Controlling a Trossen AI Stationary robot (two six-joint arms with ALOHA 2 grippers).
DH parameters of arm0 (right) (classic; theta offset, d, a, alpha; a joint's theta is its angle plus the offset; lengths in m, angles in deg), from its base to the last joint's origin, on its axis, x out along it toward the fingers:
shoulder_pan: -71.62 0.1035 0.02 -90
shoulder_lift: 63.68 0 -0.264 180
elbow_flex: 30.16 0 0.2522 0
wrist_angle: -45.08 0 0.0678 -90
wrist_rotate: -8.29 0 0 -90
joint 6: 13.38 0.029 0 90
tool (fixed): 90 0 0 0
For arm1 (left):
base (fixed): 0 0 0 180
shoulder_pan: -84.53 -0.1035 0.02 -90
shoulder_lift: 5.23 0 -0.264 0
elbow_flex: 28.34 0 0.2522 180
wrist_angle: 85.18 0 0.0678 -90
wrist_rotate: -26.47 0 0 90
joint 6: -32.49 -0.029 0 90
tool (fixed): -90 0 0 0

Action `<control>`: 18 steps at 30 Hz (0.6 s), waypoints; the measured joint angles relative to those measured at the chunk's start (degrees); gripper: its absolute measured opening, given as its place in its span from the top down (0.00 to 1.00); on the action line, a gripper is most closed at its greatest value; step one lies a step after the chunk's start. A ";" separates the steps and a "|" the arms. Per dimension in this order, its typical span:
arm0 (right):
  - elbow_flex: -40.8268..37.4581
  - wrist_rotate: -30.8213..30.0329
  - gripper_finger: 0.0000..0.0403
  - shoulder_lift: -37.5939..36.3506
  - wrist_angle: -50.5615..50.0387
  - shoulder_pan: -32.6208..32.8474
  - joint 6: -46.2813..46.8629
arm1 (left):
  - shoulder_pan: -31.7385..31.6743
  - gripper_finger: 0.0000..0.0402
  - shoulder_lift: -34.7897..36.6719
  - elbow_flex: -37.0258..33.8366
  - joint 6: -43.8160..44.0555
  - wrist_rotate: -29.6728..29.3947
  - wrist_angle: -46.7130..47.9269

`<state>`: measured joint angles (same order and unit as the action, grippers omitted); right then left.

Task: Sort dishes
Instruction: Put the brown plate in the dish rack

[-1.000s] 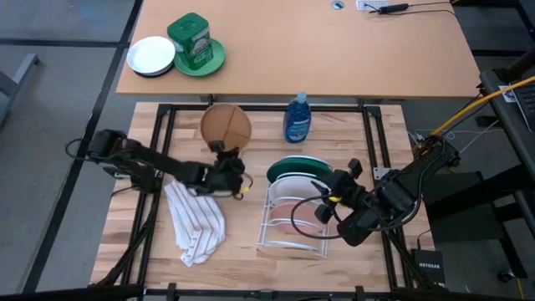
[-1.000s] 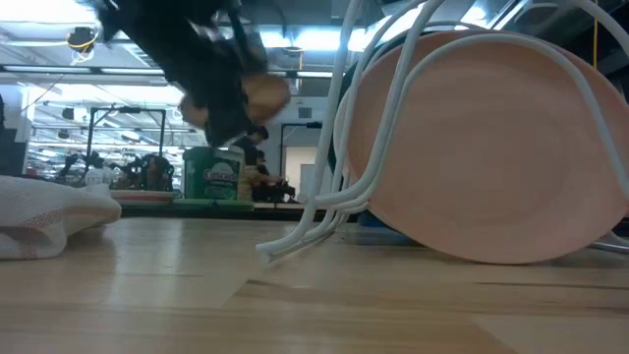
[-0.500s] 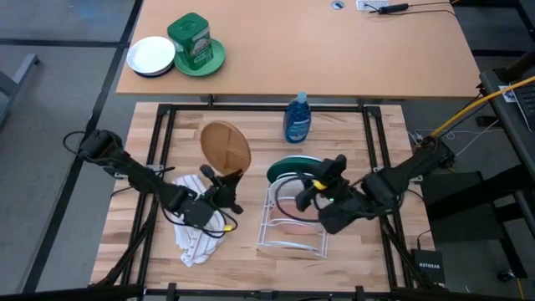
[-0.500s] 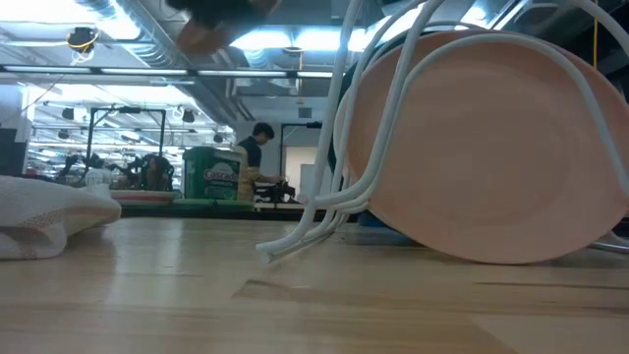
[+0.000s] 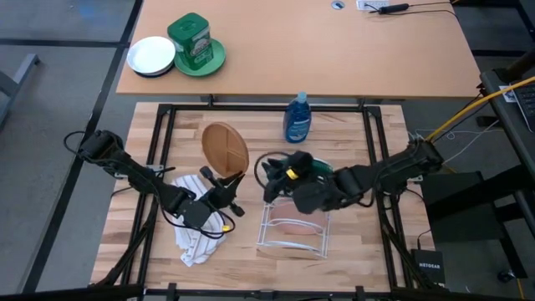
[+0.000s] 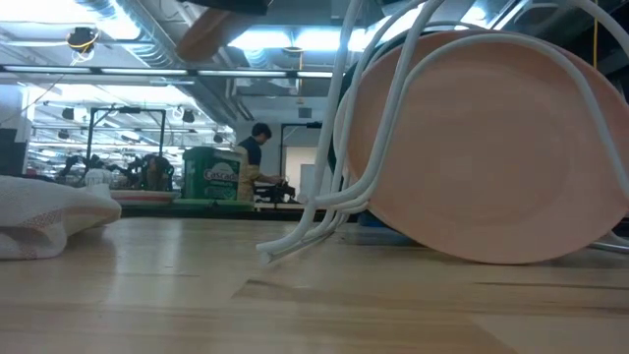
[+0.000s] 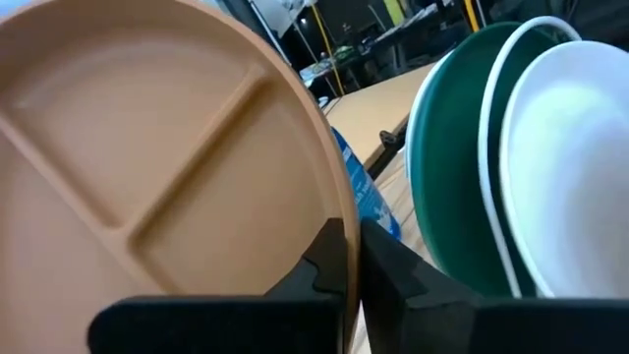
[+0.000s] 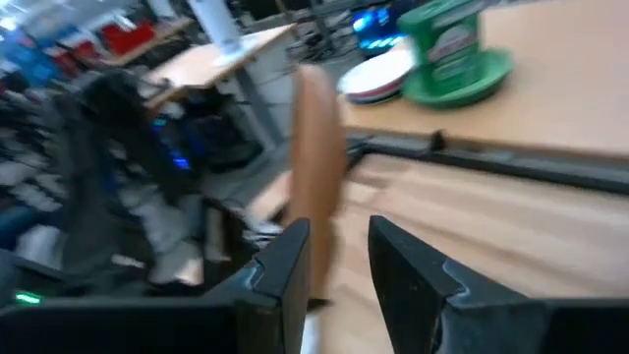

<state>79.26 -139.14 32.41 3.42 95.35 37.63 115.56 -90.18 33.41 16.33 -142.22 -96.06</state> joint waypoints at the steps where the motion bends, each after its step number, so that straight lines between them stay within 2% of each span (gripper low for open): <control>1: 0.00 1.73 0.73 0.07 1.85 -0.63 0.01 | 0.00 1.00 0.00 0.00 0.70 0.06 0.00; 5: 0.00 7.34 0.73 0.20 5.89 -3.17 -0.28 | -0.02 1.00 0.00 0.00 3.42 0.06 -0.02; 18: 0.00 9.78 0.73 4.35 6.92 -9.69 -0.29 | -0.81 1.00 0.00 0.00 2.69 0.60 -0.04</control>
<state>79.26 -129.36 36.76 10.34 85.66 37.33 114.75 -90.18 33.41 19.01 -141.62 -96.10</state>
